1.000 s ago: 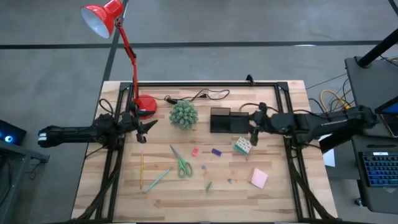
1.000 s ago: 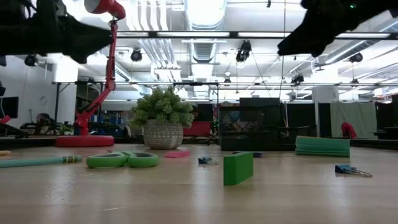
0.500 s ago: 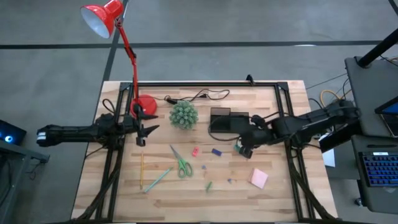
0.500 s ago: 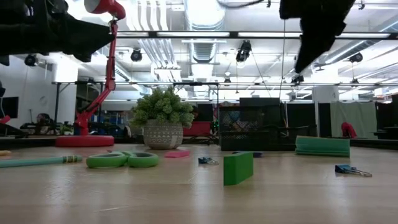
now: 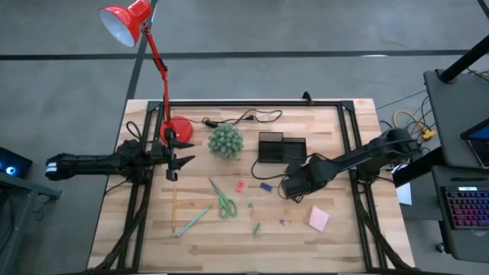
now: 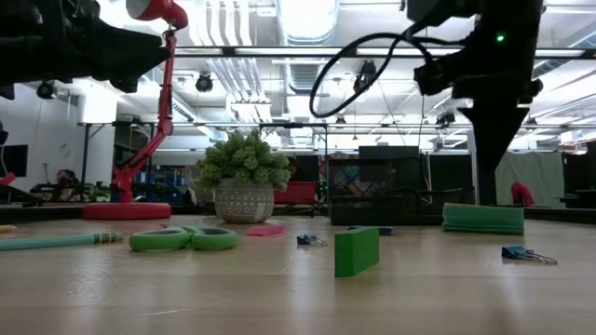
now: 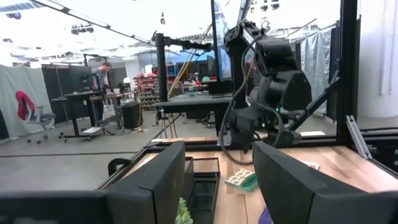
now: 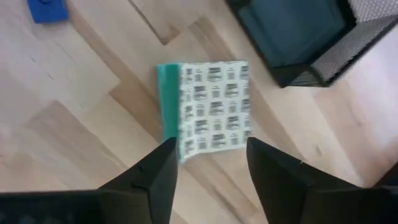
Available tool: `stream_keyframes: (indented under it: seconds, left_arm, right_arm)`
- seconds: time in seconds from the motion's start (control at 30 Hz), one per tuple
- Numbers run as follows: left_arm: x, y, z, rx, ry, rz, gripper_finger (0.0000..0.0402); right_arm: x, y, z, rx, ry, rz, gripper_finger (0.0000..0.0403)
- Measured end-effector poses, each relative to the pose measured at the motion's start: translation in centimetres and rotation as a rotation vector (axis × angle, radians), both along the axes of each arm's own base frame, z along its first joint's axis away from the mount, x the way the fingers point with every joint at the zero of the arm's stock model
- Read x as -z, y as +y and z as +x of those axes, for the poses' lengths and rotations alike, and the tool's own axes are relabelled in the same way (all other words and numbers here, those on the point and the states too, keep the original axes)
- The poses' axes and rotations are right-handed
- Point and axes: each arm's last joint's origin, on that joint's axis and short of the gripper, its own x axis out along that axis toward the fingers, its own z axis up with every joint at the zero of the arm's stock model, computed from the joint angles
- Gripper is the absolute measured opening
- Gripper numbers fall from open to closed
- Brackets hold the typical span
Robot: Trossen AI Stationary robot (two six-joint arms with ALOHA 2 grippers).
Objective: Pick and place office supplies into organizer
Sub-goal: Put the green sticky notes into the black desk organizer
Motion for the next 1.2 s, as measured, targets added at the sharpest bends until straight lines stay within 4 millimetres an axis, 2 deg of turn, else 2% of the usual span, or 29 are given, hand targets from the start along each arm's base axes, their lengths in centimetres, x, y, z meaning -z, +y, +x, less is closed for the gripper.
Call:
stream_keyframes:
  seconds: [0.17, 0.5, 1.2]
  left_arm:
    - [-0.3, 0.0, -0.2, -0.001, -0.029, 0.003, 0.0176]
    - [-0.6, 0.0, -0.6, -0.011, -0.057, 0.060, 0.0176]
    - [-0.3, 0.0, -0.6, -0.015, -0.045, 0.081, 0.0176]
  right_arm:
    - [0.5, 0.8, 1.6, 0.042, -0.005, -0.003, 0.0195]
    - [2.9, 1.5, 4.0, 0.033, 0.072, -0.037, 0.0180]
    - [4.1, 1.0, 3.6, 0.008, 0.115, -0.146, 0.0167]
